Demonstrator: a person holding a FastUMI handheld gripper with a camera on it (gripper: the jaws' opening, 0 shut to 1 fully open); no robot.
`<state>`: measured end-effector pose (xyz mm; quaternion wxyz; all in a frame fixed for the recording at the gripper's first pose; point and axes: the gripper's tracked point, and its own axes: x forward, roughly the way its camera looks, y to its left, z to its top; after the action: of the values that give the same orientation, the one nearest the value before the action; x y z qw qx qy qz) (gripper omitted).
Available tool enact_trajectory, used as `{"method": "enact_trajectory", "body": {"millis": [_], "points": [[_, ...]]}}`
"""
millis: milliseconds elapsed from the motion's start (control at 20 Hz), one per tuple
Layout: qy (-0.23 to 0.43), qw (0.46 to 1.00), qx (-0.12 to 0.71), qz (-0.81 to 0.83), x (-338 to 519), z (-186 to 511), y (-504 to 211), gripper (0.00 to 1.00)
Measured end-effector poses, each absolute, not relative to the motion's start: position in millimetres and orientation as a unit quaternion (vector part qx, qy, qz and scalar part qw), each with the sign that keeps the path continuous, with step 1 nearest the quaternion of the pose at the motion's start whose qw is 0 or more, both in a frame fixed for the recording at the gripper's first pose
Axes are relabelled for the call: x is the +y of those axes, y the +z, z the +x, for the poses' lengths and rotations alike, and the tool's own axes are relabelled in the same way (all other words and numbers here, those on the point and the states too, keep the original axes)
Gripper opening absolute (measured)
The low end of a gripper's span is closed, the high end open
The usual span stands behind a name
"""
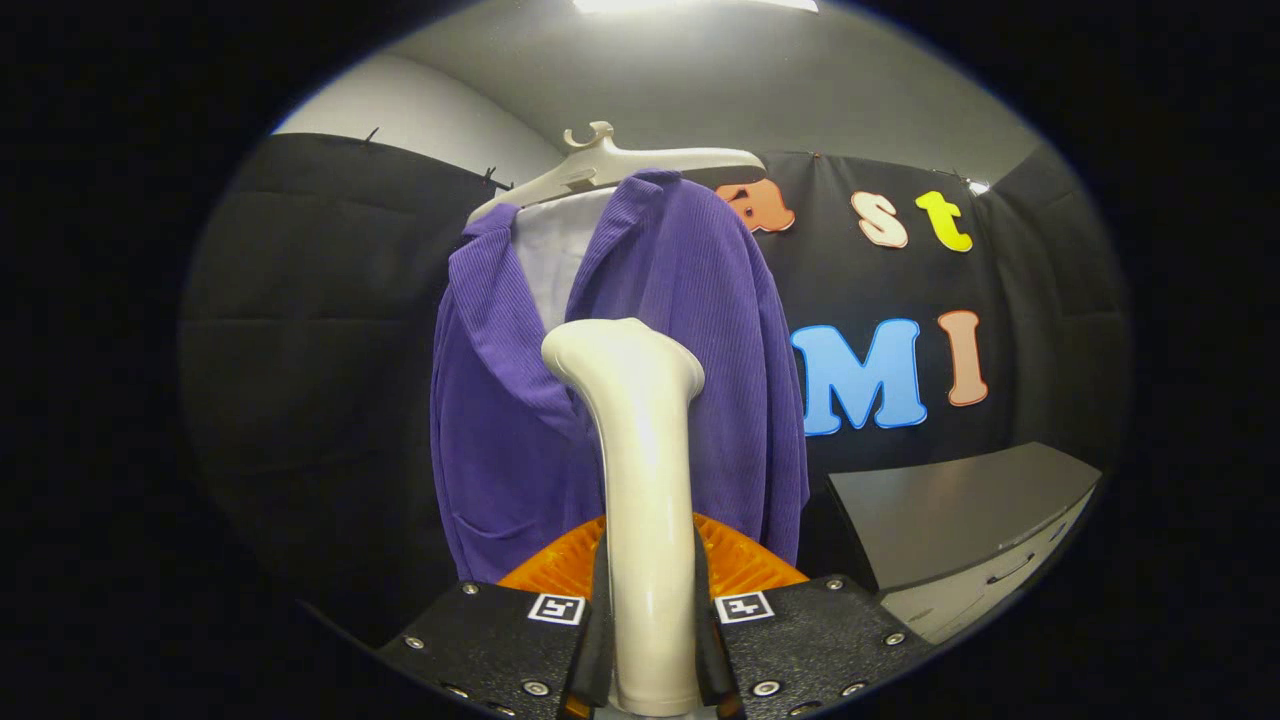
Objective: Iron the clothes twice with a garment steamer, once on the left side and once on the right side.
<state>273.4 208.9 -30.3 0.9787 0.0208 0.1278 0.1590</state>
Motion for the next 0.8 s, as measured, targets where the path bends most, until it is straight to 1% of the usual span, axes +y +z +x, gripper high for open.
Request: {"method": "enact_trajectory", "body": {"millis": [800], "points": [[0.135, 0.969, 0.206, 0.005, 192, 225, -137, 0.33]]}}
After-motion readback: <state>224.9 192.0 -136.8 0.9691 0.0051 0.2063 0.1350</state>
